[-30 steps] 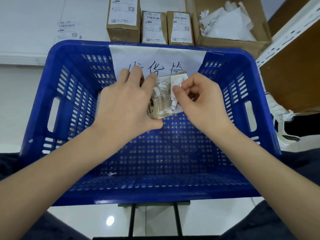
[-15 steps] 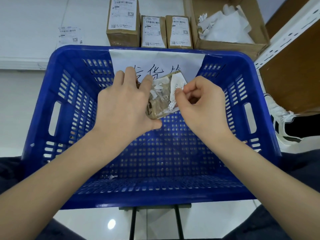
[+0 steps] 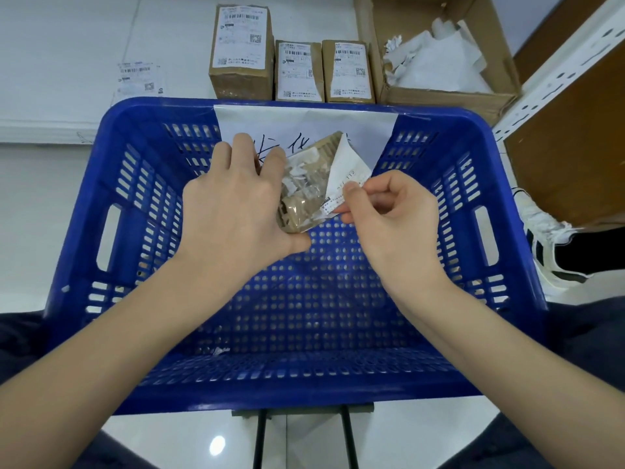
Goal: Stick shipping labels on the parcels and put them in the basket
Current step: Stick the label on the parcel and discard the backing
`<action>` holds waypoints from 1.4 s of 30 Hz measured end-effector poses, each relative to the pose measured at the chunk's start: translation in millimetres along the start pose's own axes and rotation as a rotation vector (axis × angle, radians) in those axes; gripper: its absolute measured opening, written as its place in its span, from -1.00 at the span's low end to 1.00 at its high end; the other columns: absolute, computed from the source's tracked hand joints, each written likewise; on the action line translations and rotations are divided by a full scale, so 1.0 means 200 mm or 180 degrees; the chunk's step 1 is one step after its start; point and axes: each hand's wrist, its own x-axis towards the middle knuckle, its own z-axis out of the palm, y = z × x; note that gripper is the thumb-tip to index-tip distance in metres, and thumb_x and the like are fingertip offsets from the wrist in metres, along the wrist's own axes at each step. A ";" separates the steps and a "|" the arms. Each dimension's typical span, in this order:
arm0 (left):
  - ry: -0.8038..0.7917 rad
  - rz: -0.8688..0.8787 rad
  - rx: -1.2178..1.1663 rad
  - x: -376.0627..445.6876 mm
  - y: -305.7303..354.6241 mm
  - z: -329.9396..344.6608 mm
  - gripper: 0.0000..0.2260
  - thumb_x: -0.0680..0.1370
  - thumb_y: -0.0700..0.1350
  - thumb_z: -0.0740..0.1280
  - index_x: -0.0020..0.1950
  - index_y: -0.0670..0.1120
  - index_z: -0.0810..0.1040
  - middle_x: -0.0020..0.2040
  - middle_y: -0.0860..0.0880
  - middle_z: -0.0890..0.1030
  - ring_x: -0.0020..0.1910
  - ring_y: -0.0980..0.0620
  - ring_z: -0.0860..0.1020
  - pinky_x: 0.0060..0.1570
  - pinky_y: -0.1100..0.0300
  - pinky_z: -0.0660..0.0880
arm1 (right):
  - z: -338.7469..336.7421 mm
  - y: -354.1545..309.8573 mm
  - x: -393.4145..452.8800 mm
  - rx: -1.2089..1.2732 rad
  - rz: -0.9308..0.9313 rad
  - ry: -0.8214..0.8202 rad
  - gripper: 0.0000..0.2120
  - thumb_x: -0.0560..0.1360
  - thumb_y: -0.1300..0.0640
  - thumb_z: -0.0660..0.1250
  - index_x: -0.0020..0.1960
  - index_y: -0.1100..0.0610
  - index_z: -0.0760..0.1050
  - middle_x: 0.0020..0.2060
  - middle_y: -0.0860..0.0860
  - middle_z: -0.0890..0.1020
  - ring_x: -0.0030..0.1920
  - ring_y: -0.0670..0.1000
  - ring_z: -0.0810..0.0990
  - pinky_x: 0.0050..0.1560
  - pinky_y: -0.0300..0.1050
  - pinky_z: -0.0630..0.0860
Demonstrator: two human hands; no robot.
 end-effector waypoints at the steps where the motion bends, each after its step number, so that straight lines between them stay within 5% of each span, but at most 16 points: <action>1: -0.0025 0.0005 -0.0011 0.00 0.00 0.00 -0.17 0.07 0.30 0.37 0.18 -0.20 0.53 -0.06 -0.21 0.45 -0.09 -0.22 0.46 -0.43 0.24 0.02 | 0.00 0.00 0.00 0.0024 0.0024 0.0019 -0.88 0.51 0.18 0.36 -0.19 0.17 0.50 -0.39 0.00 0.65 -0.34 -0.13 0.64 -0.23 -0.27 0.56; 10: -0.0080 -0.0130 0.0032 0.00 0.01 0.02 -0.18 0.15 0.35 0.31 0.25 -0.16 0.46 0.04 -0.15 0.41 0.02 -0.16 0.42 -0.42 0.17 0.04 | 0.02 0.01 -0.04 0.0379 0.0145 0.0030 -0.88 0.52 0.21 0.35 -0.17 0.21 0.49 -0.35 0.00 0.66 -0.29 -0.14 0.66 -0.25 -0.38 0.50; 16: -0.0300 -0.0305 0.0031 0.01 0.02 0.02 -0.20 0.25 0.37 0.39 0.34 -0.06 0.36 0.15 -0.08 0.35 0.16 -0.09 0.38 -0.25 0.09 0.22 | 0.03 0.03 -0.07 0.0533 0.0273 0.0072 -0.87 0.54 0.20 0.34 -0.16 0.22 0.48 -0.33 -0.03 0.69 -0.24 -0.13 0.67 -0.15 -0.25 0.56; 33: -0.0276 -0.0569 -0.0219 0.06 -0.02 0.03 -0.23 0.25 0.46 0.36 0.20 -0.09 0.44 -0.02 -0.05 0.30 0.06 -0.11 0.45 -0.25 0.09 0.27 | 0.02 0.02 -0.06 0.0623 0.0277 0.0216 -0.88 0.53 0.21 0.34 -0.17 0.20 0.48 -0.32 -0.02 0.69 -0.22 -0.10 0.68 -0.15 -0.28 0.57; 42: -0.0104 -0.0903 -0.0236 0.12 -0.17 0.01 -0.21 0.24 0.37 0.38 0.24 -0.18 0.42 0.16 -0.17 0.42 0.17 -0.18 0.42 -0.21 0.06 0.28 | -0.09 -0.02 -0.02 0.0360 0.0152 0.0151 -0.87 0.53 0.19 0.34 -0.18 0.19 0.48 -0.33 -0.02 0.68 -0.25 -0.10 0.67 -0.14 -0.26 0.57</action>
